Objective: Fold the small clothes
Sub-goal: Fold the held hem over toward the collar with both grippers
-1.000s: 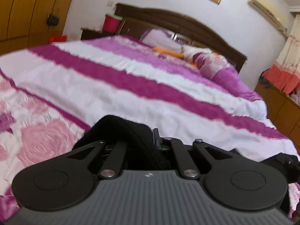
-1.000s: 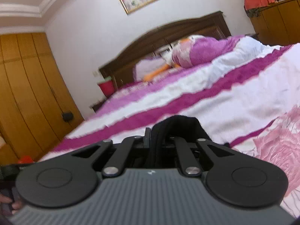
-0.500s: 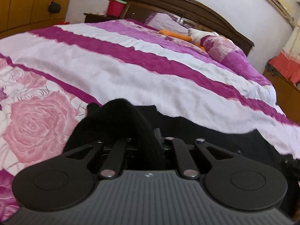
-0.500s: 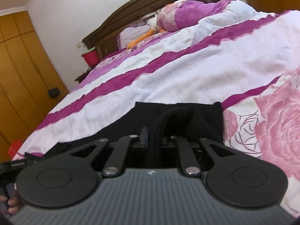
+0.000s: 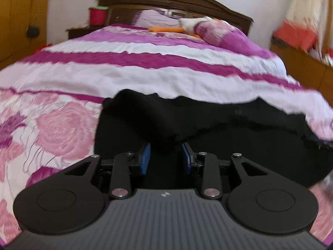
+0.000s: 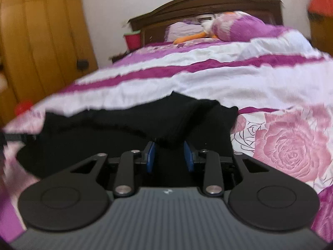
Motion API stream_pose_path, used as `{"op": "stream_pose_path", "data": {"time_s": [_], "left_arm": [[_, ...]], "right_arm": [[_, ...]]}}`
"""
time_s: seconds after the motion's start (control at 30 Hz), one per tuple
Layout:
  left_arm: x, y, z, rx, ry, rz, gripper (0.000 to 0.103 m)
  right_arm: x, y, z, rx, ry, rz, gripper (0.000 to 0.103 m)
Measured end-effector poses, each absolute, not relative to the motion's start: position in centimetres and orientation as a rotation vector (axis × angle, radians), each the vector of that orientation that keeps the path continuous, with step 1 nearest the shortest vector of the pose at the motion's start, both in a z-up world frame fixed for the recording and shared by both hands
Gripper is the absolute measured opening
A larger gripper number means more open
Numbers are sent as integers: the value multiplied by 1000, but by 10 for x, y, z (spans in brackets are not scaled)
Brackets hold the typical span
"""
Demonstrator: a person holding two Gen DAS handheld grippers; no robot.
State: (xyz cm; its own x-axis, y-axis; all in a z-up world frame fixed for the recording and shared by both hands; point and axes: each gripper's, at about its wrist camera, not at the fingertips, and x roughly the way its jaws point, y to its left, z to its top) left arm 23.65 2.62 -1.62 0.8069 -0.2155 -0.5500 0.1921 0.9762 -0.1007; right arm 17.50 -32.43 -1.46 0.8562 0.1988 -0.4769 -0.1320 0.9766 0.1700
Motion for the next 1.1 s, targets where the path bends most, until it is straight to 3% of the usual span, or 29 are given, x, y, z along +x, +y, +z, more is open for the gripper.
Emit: {"op": "stream_pose_path", "data": {"time_s": [0.17, 0.63, 0.73, 0.87, 1.1], "left_arm": [[261, 16, -20, -31, 568, -212, 37], [335, 33, -3, -171, 520, -62, 37], [336, 38, -3, -192, 533, -53, 38], [330, 45, 6, -199, 514, -65, 38], [325, 50, 33, -204, 481, -72, 43]], "right_arm": [[191, -314, -12, 59, 500, 165, 30], [269, -346, -12, 233, 467, 9, 28], [274, -359, -15, 326, 477, -33, 29], [268, -375, -9, 395, 452, -77, 40], [245, -372, 14, 330, 419, 35, 41]]}}
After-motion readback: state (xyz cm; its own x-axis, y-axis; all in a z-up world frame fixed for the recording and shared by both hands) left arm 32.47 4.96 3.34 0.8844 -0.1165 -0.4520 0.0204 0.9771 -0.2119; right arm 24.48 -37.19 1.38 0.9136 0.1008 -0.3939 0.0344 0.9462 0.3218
